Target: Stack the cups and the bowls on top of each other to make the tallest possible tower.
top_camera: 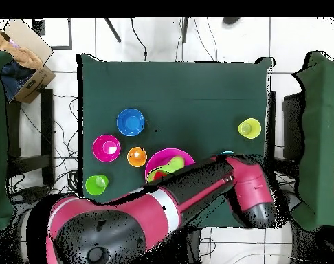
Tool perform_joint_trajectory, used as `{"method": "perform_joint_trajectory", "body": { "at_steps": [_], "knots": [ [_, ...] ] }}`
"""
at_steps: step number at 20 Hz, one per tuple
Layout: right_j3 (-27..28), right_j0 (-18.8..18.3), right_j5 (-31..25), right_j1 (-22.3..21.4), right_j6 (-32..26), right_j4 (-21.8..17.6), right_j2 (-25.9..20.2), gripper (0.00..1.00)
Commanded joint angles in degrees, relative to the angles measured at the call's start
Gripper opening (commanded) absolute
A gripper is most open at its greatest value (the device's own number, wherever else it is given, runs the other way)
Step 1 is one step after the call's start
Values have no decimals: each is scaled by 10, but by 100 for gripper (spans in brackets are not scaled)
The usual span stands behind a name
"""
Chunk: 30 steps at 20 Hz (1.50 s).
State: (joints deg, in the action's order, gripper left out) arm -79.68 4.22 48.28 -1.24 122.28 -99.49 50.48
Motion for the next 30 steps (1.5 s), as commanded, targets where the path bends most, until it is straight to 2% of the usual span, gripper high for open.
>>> {"method": "perform_joint_trajectory", "body": {
  "at_steps": [1, 8, 15, 19, 22, 30],
  "knots": [
    [138, 17, 24, 60, 218, -38, -47, 100],
    [156, 17, 33, 63, 230, -50, -43, 100],
    [147, 20, 17, 56, 213, -47, -52, 100],
    [132, 7, -4, 48, 156, -31, -72, 100],
    [114, -9, -29, 41, 105, 0, -102, 100],
    [92, -19, -74, 43, 43, 53, -129, 100]
  ]
}}
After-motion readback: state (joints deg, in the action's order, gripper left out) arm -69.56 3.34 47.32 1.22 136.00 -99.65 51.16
